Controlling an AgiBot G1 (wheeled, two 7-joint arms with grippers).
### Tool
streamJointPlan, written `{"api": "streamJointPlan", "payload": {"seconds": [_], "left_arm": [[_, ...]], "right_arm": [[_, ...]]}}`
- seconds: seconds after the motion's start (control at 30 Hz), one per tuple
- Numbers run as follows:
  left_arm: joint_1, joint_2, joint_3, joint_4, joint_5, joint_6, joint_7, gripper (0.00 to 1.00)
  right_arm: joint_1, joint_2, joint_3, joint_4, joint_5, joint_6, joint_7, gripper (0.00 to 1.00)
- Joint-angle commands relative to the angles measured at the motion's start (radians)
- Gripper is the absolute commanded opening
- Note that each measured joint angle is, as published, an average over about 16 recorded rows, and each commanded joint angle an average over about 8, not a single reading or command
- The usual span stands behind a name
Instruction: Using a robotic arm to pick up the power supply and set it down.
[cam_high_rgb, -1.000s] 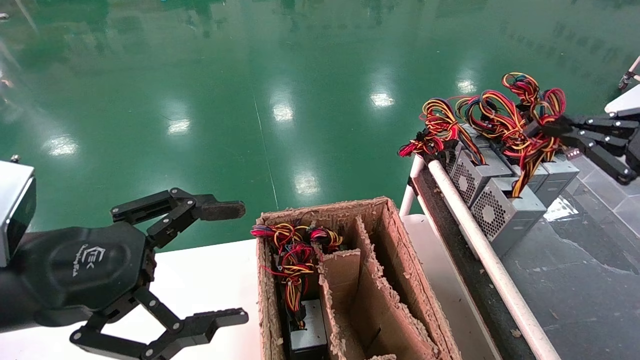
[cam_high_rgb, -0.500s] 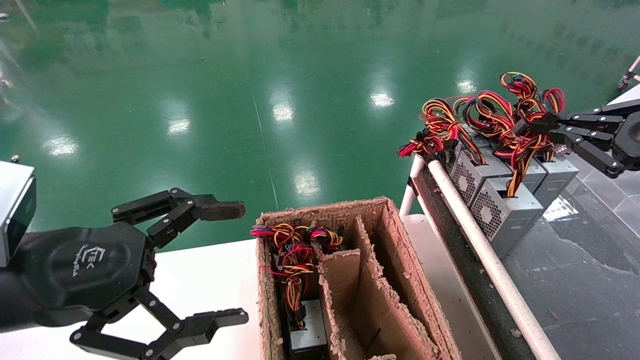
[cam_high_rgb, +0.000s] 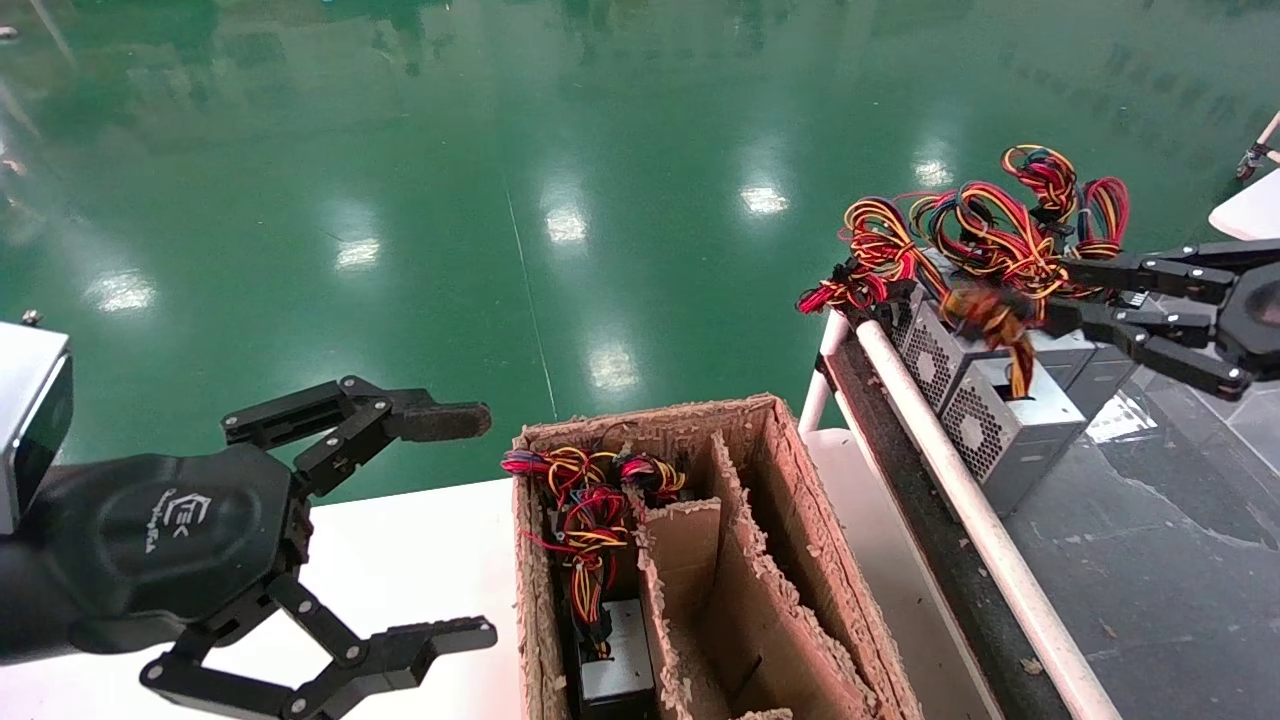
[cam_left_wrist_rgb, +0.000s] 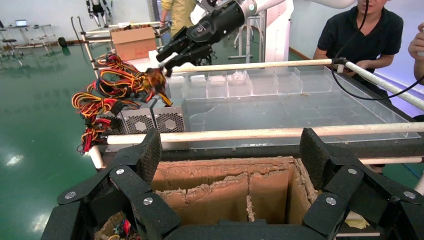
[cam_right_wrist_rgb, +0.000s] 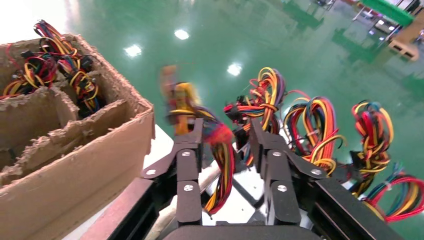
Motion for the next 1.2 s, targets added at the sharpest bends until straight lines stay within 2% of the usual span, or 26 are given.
{"api": "streamJointPlan", "payload": {"seconds": [0.03,0.27,0.43,1.2], "left_arm": [[0.000,0.000,0.000,0.000,0.000,0.000,0.000,1.00],[0.000,0.000,0.000,0.000,0.000,0.000,0.000,1.00],[0.000,0.000,0.000,0.000,0.000,0.000,0.000,1.00],[0.000,0.000,0.000,0.001,0.000,0.000,0.000,1.00]], "right_arm": [[0.005,-0.003,-0.006,-0.018,-0.005,-0.009,-0.002,1.00],[0.007,0.005,0.011,-0.043,0.062,-0.027,0.008,1.00],[-0.018,0.008,0.018,-0.012,0.100,-0.030,0.023,1.00],[-0.271,0.013,0.069,0.383,0.275,0.009,0.195,1.00]]}}
